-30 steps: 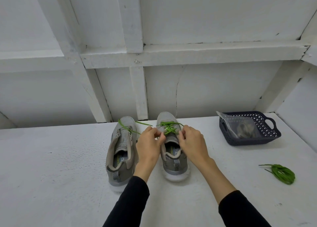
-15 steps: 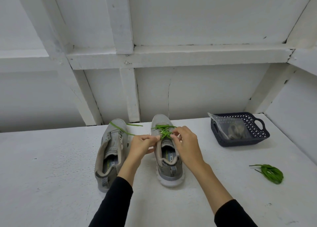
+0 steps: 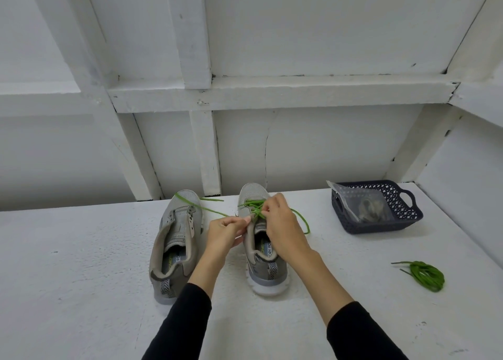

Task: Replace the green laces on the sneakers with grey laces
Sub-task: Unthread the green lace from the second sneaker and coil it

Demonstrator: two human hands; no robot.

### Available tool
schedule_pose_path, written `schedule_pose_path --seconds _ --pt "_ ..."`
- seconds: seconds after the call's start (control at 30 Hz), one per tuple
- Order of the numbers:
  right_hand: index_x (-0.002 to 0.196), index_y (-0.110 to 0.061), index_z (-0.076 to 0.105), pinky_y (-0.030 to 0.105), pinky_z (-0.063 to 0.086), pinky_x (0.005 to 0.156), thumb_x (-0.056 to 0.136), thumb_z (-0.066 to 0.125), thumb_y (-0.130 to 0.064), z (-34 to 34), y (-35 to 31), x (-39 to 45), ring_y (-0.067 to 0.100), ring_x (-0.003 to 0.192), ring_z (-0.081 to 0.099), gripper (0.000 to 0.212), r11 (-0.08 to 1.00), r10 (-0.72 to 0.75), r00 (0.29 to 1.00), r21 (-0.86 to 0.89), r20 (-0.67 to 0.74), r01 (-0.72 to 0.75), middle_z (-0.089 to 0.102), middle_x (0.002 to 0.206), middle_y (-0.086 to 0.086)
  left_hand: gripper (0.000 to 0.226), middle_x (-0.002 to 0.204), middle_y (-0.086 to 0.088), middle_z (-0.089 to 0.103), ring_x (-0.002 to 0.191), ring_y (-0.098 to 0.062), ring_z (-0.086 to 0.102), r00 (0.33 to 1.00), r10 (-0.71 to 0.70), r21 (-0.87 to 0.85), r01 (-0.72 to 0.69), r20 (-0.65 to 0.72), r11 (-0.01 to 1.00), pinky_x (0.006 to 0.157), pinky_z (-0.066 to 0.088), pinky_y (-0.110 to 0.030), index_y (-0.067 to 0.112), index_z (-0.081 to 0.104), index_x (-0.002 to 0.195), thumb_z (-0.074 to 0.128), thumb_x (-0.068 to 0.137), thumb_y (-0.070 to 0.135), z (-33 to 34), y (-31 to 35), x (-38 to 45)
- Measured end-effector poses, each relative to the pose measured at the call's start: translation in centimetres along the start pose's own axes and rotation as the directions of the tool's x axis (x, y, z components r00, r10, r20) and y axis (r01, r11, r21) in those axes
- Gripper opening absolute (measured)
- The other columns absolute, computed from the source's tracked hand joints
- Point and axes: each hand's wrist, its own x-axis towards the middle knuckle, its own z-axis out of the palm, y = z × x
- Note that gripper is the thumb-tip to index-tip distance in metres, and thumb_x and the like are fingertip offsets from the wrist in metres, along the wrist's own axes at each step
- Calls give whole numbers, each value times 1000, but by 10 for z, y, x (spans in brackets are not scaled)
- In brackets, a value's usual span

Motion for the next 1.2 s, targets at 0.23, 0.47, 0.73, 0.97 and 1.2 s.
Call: schedule_pose_path --seconds 0.23,0.47,0.73,0.97,1.2 --pt "92 -13 52 27 41 78 97 49 -10 -1 21 -6 19 91 54 7 736 603 789 460 -113 -497 51 106 4 7 90 -11 75 86 -18 68 1000 15 4 -15 -15 1000 65 55 -20 11 75 81 76 83 17 0 -4 0" --pt "106 -12 64 7 40 74 96 52 -9 -16 0 -1 8 87 56 16 974 33 999 226 10 -34 62 104 -3 7 85 -8 73 81 -14 68 1000 -4 -8 4 -29 1000 62 54 -17 9 74 83 75 84 16 0 -3 0" --pt "94 -10 61 20 39 70 98 50 -15 -14 12 3 14 82 50 13 999 34 991 19 126 -37 44 98 -1 10 82 -6 72 74 -11 67 1000 -11 -23 11 -28 1000 59 53 -15 6 74 90 74 85 15 1 -4 -1" --pt "91 -10 43 38 59 76 105 37 -16 -39 12 -2 24 75 68 16 160 421 895 959 148 -233 63 83 7 5 82 -5 73 77 -13 68 999 -21 -29 20 -47 999 68 55 -18 12 74 84 76 84 17 2 -5 0" --pt "80 -26 60 24 35 54 96 55 -28 -43 36 -8 10 55 44 17 867 316 948 393 42 -307 52 59 -8 6 80 -3 74 71 -8 68 999 -17 -28 16 -44 999 60 53 -16 11 74 86 76 84 16 2 -4 -2"
